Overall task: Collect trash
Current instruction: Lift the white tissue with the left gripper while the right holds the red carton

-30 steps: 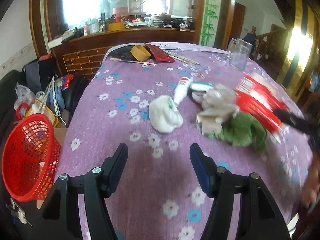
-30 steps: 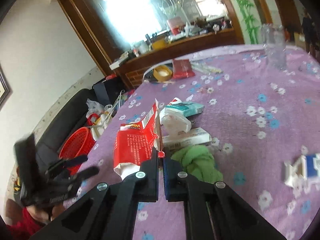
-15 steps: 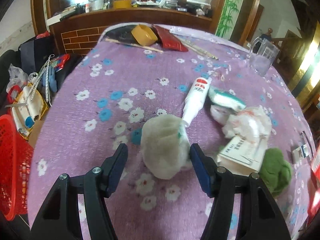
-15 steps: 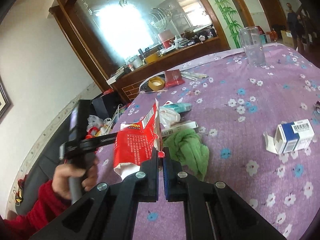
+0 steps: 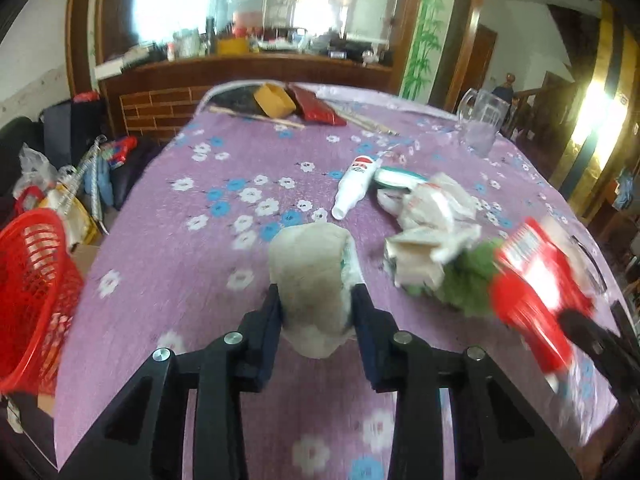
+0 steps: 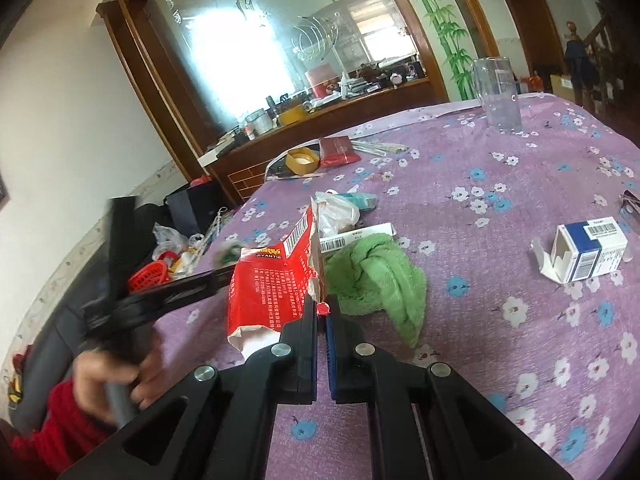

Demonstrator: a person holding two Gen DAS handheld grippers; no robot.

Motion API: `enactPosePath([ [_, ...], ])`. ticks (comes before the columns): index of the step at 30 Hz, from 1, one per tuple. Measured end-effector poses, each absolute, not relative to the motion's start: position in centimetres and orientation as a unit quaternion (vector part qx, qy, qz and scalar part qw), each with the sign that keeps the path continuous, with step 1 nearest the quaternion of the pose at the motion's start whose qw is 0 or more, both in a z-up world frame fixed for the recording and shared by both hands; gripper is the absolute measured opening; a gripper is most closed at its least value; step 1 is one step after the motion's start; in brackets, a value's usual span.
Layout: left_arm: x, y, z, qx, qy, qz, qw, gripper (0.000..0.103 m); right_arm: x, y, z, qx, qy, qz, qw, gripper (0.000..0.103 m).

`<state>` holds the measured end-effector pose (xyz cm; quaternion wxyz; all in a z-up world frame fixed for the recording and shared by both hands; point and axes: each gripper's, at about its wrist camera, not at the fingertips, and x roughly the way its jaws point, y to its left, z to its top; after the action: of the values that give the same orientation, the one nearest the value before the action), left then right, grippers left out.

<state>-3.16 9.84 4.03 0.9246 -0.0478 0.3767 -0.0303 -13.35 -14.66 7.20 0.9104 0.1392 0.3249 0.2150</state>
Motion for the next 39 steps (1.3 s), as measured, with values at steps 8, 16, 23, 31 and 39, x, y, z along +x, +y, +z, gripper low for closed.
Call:
enactPosePath([
  [8,-7.2,9.2,3.5,-0.020,0.340,-0.018,0.940,0.034,-13.4,-13.5,6.2,0.131,0.315,0.214,0.915,0.005],
  [16,-7.0,9.5,2.9,-0.035,0.348,-0.022,0.937,0.034,-13.3,-13.6,6.1,0.136,0.319,0.225,0.911,0.005],
  [23,-7.2,9.5,2.8,-0.034,0.346,-0.023,0.937,0.034,-13.1,-13.5,5.9,0.140,0.324,0.237,0.905,0.005],
  [31,-7.2,9.7,2.7,-0.041,0.348,-0.022,0.936,0.034,-12.9,-13.4,5.8,0.140,0.322,0.243,0.904,0.005],
  [39,-7.1,9.7,2.7,-0.043,0.348,-0.024,0.936,0.034,-13.0,-13.6,5.8,0.143,0.316,0.252,0.904,0.005],
])
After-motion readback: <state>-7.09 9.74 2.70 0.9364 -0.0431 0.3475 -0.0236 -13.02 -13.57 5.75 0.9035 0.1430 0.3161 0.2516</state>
